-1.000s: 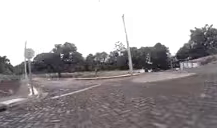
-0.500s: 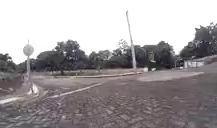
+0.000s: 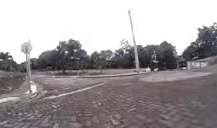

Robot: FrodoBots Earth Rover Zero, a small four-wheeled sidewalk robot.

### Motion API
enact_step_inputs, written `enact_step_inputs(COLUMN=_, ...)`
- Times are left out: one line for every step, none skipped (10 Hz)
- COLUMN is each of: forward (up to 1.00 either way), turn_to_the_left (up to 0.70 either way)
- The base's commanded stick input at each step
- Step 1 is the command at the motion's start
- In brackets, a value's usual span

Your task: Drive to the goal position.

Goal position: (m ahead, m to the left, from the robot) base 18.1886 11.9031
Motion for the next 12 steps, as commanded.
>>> enact_step_inputs(forward=0.7, turn_to_the_left=0.0)
enact_step_inputs(forward=0.7, turn_to_the_left=0.0)
enact_step_inputs(forward=0.7, turn_to_the_left=0.0)
enact_step_inputs(forward=0.7, turn_to_the_left=0.0)
enact_step_inputs(forward=0.7, turn_to_the_left=0.0)
enact_step_inputs(forward=0.7, turn_to_the_left=0.0)
enact_step_inputs(forward=0.7, turn_to_the_left=0.0)
enact_step_inputs(forward=0.7, turn_to_the_left=0.0)
enact_step_inputs(forward=0.7, turn_to_the_left=0.0)
enact_step_inputs(forward=0.7, turn_to_the_left=0.0)
enact_step_inputs(forward=0.7, turn_to_the_left=0.0)
enact_step_inputs(forward=0.7, turn_to_the_left=0.0)
